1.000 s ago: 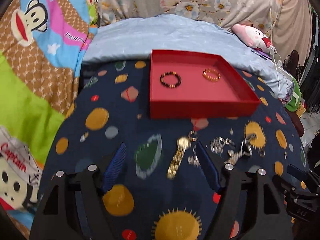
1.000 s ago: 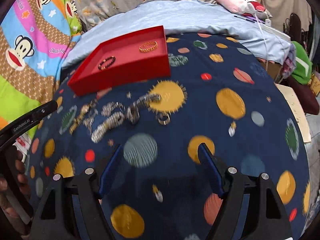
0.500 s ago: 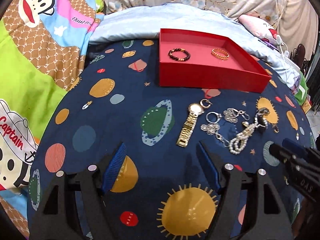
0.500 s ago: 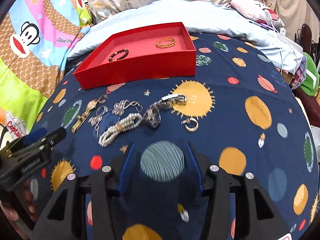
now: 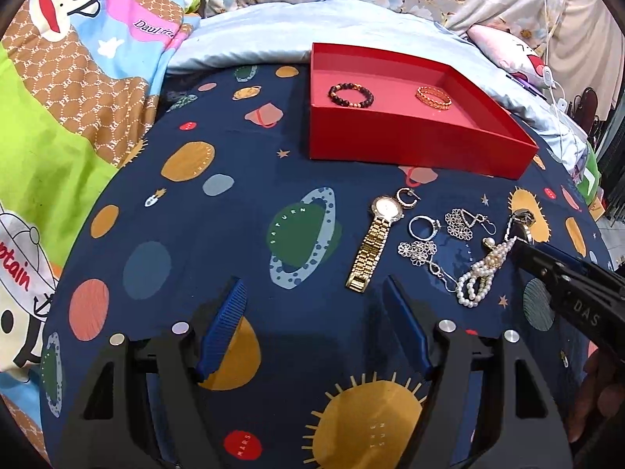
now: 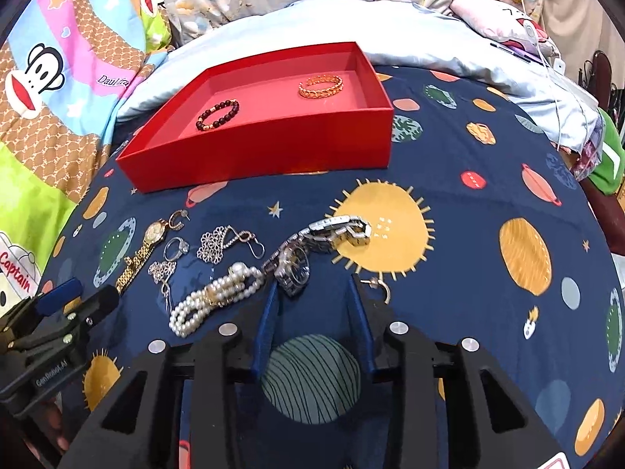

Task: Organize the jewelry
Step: 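Grasp the silver watch with the right tool while the left tool grasps the gold watch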

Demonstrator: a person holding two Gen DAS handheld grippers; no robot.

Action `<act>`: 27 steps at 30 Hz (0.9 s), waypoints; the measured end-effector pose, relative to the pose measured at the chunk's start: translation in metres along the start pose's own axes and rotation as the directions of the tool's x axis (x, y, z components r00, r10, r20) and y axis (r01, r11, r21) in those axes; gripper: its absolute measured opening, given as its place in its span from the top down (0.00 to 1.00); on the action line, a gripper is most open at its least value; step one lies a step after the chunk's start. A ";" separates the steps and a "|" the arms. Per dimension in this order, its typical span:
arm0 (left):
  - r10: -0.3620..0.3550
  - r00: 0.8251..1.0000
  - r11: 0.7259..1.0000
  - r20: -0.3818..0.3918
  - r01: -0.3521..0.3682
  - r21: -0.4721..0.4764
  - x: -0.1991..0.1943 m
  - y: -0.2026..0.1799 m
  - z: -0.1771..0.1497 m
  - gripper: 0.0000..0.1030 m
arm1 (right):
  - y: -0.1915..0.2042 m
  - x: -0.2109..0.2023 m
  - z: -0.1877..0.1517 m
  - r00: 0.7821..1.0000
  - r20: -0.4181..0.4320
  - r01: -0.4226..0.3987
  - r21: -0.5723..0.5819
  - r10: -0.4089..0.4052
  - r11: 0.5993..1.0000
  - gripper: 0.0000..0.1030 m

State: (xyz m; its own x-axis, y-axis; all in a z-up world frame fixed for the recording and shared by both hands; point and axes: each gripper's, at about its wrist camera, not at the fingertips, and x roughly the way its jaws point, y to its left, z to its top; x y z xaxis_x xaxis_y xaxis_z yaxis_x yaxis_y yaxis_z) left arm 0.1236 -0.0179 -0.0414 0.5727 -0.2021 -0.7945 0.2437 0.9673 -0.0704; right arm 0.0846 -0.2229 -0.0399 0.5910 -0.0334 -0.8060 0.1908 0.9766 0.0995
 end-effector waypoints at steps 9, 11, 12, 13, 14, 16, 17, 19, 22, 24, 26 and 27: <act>-0.017 1.000 1.000 0.000 0.017 0.012 0.005 -0.008 0.005 0.34 | 0.006 0.007 0.007 1.000 0.000 -0.021 -0.007 0.021 1.000 0.84; -0.022 1.000 1.000 0.002 0.022 0.018 0.007 -0.011 0.006 0.34 | 0.004 0.007 0.007 1.000 -0.003 -0.023 0.006 0.023 1.000 0.92; -0.026 1.000 0.999 0.001 0.026 0.022 0.008 -0.013 0.008 0.35 | 0.001 0.006 0.006 1.000 -0.004 -0.025 0.012 0.025 1.000 0.92; -0.029 1.000 0.999 0.000 0.029 0.023 0.009 -0.014 0.008 0.35 | -0.001 0.006 0.005 0.999 -0.004 -0.032 0.020 0.032 0.999 0.92; -0.036 0.999 0.999 -0.003 0.036 0.023 0.010 -0.015 0.010 0.36 | -0.002 0.005 0.004 0.999 -0.004 -0.037 0.027 0.037 0.999 0.92; -0.048 0.999 0.999 -0.010 0.048 0.018 0.015 -0.016 0.012 0.37 | -0.006 0.002 0.001 0.999 -0.007 -0.043 0.042 0.043 0.998 0.92; -0.049 0.999 0.999 -0.010 0.049 0.017 0.016 -0.016 0.012 0.38 | -0.007 0.000 0.000 0.999 -0.008 -0.045 0.046 0.046 0.998 0.92; -0.046 0.999 0.999 -0.002 0.046 0.024 0.017 -0.018 0.014 0.42 | -0.010 -0.002 -0.004 0.999 -0.011 -0.053 0.056 0.053 0.997 0.92; -0.046 0.999 0.999 0.007 0.046 0.025 0.019 -0.017 0.016 0.52 | -0.013 -0.006 -0.008 0.998 -0.016 -0.066 0.073 0.068 0.995 0.92; -0.052 0.999 0.998 0.013 0.052 0.021 0.020 -0.017 0.018 0.68 | -0.014 -0.007 -0.009 0.997 -0.019 -0.072 0.079 0.074 0.994 0.92; -0.072 0.997 0.997 0.013 0.072 0.017 0.021 -0.017 0.019 0.73 | -0.013 -0.007 -0.010 0.997 -0.021 -0.075 0.081 0.077 0.994 0.92; -0.077 0.997 0.997 0.013 0.076 0.017 0.021 -0.017 0.020 0.74 | -0.014 -0.007 -0.010 0.997 -0.020 -0.074 0.080 0.076 0.994 0.92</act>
State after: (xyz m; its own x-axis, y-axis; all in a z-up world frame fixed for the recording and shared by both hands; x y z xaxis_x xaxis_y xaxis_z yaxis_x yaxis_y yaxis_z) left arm 0.1468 -0.0421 -0.0452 0.5621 -0.2775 -0.7792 0.3003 0.9462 -0.1203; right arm 0.0698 -0.2339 -0.0414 0.5876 0.0449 -0.8079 0.2091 0.9561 0.2052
